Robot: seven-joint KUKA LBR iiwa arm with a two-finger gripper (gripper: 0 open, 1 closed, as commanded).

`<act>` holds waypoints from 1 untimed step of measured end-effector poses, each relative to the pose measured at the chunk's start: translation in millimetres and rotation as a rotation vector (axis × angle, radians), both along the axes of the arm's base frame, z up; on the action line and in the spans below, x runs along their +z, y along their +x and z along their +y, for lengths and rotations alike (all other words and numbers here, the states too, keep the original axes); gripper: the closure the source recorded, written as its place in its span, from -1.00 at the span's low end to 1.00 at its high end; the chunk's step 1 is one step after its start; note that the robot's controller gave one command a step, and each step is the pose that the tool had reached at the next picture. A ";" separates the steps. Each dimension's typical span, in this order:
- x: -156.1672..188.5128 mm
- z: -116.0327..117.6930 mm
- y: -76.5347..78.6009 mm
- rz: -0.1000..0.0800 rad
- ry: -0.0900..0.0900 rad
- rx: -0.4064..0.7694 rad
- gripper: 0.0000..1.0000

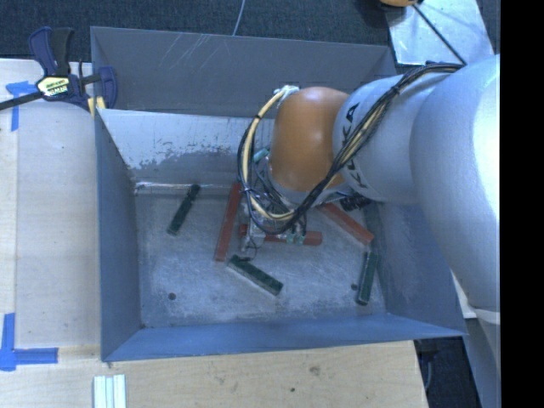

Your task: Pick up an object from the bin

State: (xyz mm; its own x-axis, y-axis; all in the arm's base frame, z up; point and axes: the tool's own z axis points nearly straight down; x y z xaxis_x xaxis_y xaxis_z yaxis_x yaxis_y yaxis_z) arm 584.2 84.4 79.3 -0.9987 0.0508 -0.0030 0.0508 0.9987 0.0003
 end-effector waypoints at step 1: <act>0.0 0.0 0.0 0.000 0.000 0.000 1.00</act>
Offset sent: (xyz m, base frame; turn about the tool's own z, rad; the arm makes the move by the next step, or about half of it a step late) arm -0.0152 0.0016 0.1128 0.0020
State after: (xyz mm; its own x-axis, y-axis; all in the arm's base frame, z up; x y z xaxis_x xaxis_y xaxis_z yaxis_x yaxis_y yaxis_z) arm 584.2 84.3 79.3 -0.9987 0.0507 -0.0030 0.0507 0.9987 0.0003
